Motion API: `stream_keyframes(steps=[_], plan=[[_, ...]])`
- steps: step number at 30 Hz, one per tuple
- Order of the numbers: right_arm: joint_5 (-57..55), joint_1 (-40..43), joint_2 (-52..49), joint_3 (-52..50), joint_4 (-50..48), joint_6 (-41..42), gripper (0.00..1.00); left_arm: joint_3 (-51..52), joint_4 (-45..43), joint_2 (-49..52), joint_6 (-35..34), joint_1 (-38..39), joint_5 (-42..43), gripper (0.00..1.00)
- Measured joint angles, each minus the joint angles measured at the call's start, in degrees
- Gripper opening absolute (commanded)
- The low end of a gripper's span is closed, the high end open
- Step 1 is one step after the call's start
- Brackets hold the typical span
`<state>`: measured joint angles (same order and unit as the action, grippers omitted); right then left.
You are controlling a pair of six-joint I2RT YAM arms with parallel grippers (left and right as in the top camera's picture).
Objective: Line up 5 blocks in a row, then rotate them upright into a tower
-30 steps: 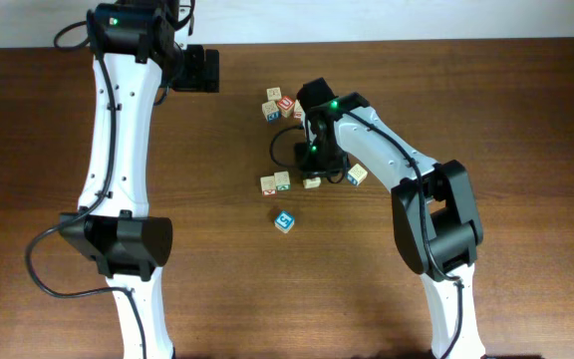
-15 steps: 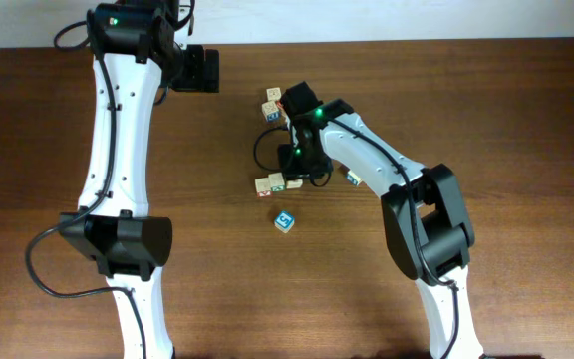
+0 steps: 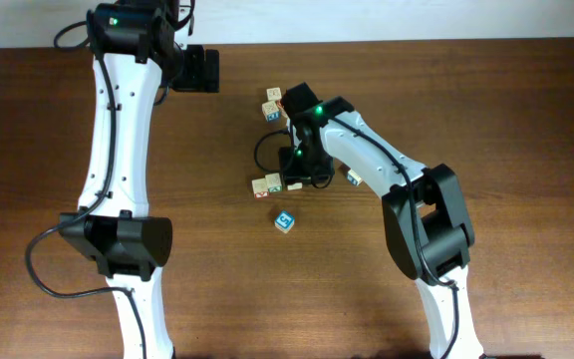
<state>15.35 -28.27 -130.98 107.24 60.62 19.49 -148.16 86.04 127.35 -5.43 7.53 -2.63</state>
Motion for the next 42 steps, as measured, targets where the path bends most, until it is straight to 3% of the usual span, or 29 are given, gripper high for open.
stream_keyframes(steps=[5, 8, 21, 25, 34, 36, 39, 42], plan=[[0.5, -0.04, -0.02, 9.55, 10.21, 1.22, 0.47, 0.0, 0.02, 0.0, 0.0, 0.0, 0.0, 0.99], [0.63, -0.42, -0.02, 10.03, 13.55, 4.09, 0.47, 0.0, 0.0, 0.0, 0.0, 0.0, 0.0, 0.99], [-1.01, -9.66, 0.13, 0.31, 9.62, 18.56, 0.54, 0.0, 0.0, 0.0, 0.0, 0.0, 0.0, 0.99], [-1.33, -9.64, 0.2, 0.15, 9.77, 19.67, 0.47, 0.0, 0.02, 0.0, 0.0, 0.0, 0.0, 0.99], [-2.43, -9.64, 0.17, -1.46, 10.93, 16.22, 0.45, 0.0, 0.0, 0.0, 0.0, 0.0, 0.0, 0.99], [-2.45, -9.66, 0.17, -1.46, 10.93, 14.73, 0.41, 0.0, 0.0, 0.0, 0.0, 0.0, 0.0, 0.99], [-3.06, -9.77, 0.17, -1.46, 10.91, 11.98, 0.26, 0.0, 0.0, 0.0, 0.0, 0.02, 0.0, 0.99], [-3.45, -9.88, 0.17, -1.46, 10.88, 10.73, 0.25, 0.0, 0.0, 0.0, 0.0, 0.0, 0.0, 0.99]])
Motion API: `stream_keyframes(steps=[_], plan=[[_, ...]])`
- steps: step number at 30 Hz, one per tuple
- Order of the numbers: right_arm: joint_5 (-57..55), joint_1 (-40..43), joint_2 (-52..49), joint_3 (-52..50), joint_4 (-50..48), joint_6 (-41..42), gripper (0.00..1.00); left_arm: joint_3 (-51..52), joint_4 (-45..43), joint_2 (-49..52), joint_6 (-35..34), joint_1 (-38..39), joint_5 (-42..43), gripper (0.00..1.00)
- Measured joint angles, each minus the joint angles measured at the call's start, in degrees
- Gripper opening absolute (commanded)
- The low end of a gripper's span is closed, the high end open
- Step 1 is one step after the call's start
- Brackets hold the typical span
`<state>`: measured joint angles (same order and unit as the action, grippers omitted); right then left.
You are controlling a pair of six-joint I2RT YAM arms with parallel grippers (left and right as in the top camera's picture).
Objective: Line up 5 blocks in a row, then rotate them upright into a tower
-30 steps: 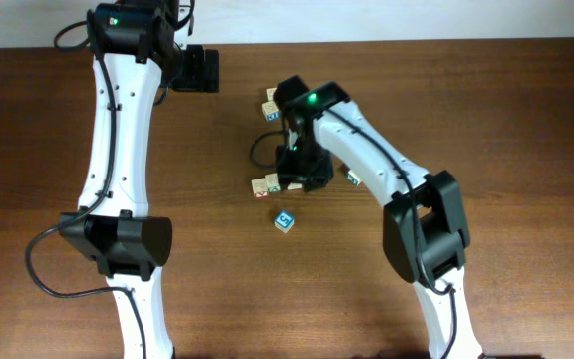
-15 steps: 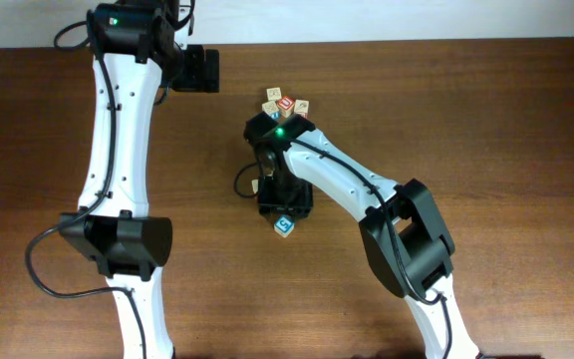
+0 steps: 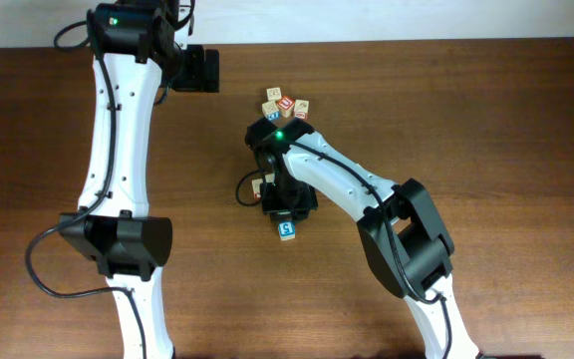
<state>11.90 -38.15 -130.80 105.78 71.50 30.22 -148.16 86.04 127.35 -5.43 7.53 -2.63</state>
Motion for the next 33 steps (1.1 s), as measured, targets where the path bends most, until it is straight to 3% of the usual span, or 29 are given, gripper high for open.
stream_keyframes(steps=[4, 6, 9, 11, 19, 33], plan=[[-0.2, 0.0, 0.0, 0.0, -0.15, -0.68, 0.26, 0.0, 0.0, 0.0, 0.0, 0.0, 0.0, 0.99], [-0.24, 0.02, 0.0, 0.0, -0.15, -0.9, 0.42, 0.0, 0.02, 0.0, 0.0, 0.0, 0.0, 0.99], [0.72, 0.2, 0.0, 0.0, 0.26, -2.6, 0.48, 0.0, 0.0, 0.0, 0.0, 0.0, 0.0, 0.99], [1.62, 0.31, 0.0, -0.04, 1.18, -3.32, 0.47, 0.0, 0.02, 0.0, 0.0, 0.0, 0.0, 0.99], [2.1, 0.17, 0.0, -0.11, 1.57, -3.82, 0.25, 0.0, 0.0, 0.0, 0.0, 0.0, 0.0, 0.99], [2.14, 3.5, 0.02, -0.11, 1.53, -4.13, 0.26, 0.0, 0.0, 0.0, 0.0, 0.0, 0.0, 0.99]])
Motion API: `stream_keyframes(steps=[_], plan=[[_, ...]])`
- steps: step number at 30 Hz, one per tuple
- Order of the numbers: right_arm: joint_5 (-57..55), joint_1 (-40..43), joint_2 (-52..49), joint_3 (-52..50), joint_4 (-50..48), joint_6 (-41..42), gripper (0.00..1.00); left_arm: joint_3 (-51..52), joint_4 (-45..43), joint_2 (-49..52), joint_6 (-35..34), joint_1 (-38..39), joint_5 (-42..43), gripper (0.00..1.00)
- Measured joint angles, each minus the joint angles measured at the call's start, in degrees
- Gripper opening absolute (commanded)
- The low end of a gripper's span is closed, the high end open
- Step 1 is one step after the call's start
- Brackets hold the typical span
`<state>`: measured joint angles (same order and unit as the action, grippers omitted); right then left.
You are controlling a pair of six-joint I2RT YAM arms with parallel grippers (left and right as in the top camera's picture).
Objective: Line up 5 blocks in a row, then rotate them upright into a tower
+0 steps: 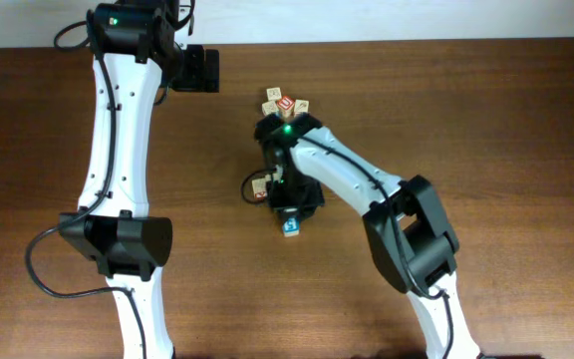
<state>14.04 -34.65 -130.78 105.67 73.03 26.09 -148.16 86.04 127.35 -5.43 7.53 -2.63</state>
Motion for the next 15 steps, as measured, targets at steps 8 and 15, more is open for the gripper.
stream_keyframes(steps=[8, 15], plan=[[-2.89, 8.28, -0.02, 2.16, -1.92, -2.1, 0.31, 0.0, 0.0, 0.0, 0.0, 0.0, 0.0, 0.99], [-6.12, 11.85, -0.02, 2.25, -7.98, -3.87, 0.31, 0.0, 0.0, 0.0, 0.0, 0.0, 0.0, 0.99]])
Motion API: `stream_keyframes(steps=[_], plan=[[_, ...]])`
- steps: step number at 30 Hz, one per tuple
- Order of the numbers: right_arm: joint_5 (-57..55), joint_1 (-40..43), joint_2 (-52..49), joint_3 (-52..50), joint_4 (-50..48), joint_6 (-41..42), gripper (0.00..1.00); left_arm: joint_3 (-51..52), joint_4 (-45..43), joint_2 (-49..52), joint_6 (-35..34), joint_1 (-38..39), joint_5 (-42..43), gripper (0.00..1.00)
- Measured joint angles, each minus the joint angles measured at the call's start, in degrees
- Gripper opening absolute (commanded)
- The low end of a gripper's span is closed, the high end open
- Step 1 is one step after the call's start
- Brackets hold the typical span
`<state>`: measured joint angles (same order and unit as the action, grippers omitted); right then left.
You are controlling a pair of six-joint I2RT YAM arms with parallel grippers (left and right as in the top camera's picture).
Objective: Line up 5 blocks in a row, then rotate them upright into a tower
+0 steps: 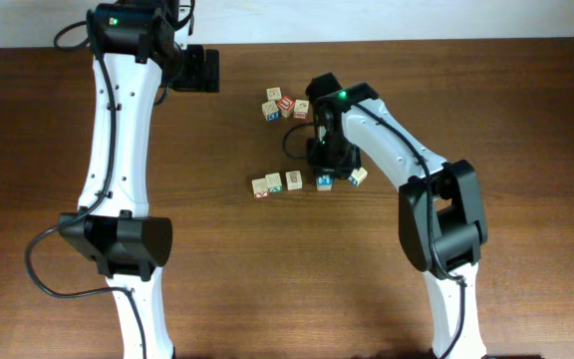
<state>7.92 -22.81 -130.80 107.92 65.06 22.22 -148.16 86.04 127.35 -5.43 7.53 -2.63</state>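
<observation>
My right gripper [325, 172] reaches down at the middle of the table and is shut on a blue-faced block [324, 181]. That block stands in a loose row with three pale blocks to its left [294, 179] [274, 182] [259, 186] and one to its right [358, 177]. A cluster of several blocks [286, 104] lies farther back. My left gripper [199, 70] hangs at the back left, far from all blocks, and its fingers are not distinct.
The brown wooden table [526, 150] carries only the blocks. The left arm's white links [118, 130] run down the left side. The right arm's elbow [444, 214] stands at the right.
My right gripper has moved from the front centre to the back right. The blue-faced block went with it and is now in the row, between the pale blocks.
First my right gripper was over the row while the blue-faced block lay alone in front. Then the gripper stood over that block at the front, twice. Now gripper and block are at the row. The left arm has not moved.
</observation>
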Motion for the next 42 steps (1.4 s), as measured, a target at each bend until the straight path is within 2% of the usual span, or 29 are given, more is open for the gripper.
stream_keyframes(steps=[7, 30, 35, 42], plan=[[-0.15, -0.15, 0.0, 0.0, -3.8, -0.44, 0.31, 0.0, 0.0, 0.0, 0.0, 0.0, 0.0, 0.99], [0.31, -5.18, 0.0, 0.0, -4.35, -0.42, 0.31, 0.0, 0.0, 0.0, 0.0, 0.0, 0.0, 0.99], [0.48, -5.75, 0.0, 0.0, -4.92, -0.79, 0.56, 0.0, 0.0, 0.0, 0.0, 0.0, 0.0, 0.99], [0.5, -5.35, -0.04, 1.75, -2.19, -1.09, 0.59, 0.0, 0.0, 0.0, 0.0, 0.0, 0.0, 0.99]])
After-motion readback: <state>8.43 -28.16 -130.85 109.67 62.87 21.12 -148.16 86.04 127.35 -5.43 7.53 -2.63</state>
